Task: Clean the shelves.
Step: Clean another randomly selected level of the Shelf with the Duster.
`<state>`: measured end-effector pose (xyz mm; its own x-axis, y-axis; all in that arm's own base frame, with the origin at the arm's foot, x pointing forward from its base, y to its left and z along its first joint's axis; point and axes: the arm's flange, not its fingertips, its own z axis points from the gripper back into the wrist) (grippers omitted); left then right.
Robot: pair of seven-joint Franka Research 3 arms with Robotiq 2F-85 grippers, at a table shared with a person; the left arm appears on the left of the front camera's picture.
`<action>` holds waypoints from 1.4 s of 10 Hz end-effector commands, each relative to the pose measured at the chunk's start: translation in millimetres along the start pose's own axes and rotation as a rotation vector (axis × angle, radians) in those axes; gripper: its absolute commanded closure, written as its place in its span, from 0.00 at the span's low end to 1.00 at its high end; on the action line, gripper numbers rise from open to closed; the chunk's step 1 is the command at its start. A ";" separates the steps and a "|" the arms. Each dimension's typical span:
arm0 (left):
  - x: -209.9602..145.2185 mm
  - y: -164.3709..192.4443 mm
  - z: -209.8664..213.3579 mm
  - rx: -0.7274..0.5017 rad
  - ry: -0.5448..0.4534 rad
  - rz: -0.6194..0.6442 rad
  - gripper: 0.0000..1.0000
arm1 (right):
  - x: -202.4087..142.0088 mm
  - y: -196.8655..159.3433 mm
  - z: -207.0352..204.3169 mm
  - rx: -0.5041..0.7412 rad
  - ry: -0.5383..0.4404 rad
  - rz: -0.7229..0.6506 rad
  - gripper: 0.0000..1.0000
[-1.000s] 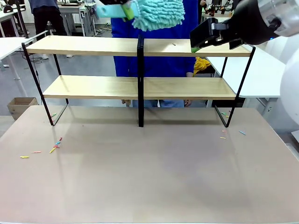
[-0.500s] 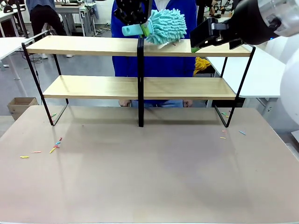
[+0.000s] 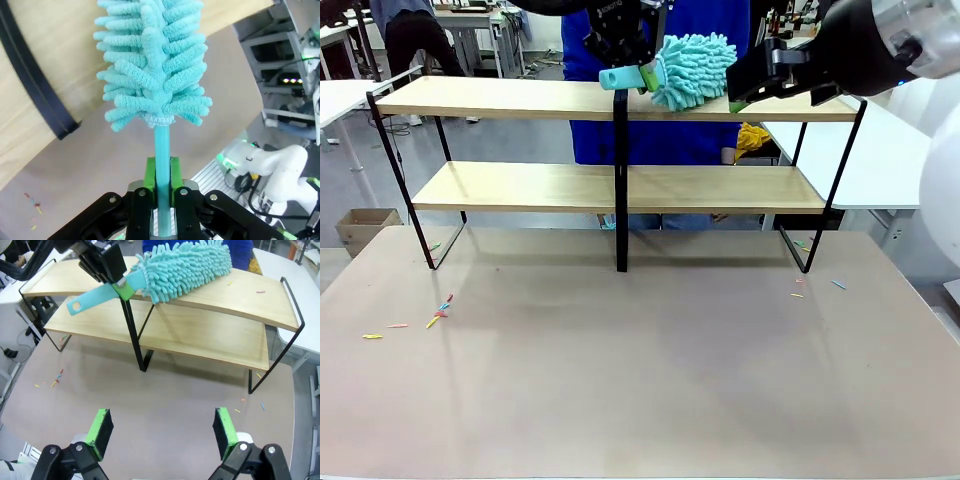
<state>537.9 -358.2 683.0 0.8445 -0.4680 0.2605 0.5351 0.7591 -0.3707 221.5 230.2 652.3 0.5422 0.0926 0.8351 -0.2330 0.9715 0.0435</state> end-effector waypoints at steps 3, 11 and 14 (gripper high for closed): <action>10.8 -1.7 1.2 -0.158 0.101 -0.083 0.87 | 0.5 -1.1 0.0 0.001 0.000 -0.003 0.00; 26.5 -16.3 -9.8 -0.218 0.151 -0.090 0.87 | 0.5 -1.1 0.0 0.001 0.000 -0.003 0.00; 23.8 -19.1 -4.8 -0.281 0.239 -0.181 0.87 | 0.5 -1.1 0.0 0.001 0.000 -0.003 0.00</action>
<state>540.9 -382.3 674.0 0.7518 -0.6371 0.1702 0.6118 0.5776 -0.5404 221.5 230.3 652.2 0.5422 0.0927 0.8351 -0.2329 0.9715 0.0434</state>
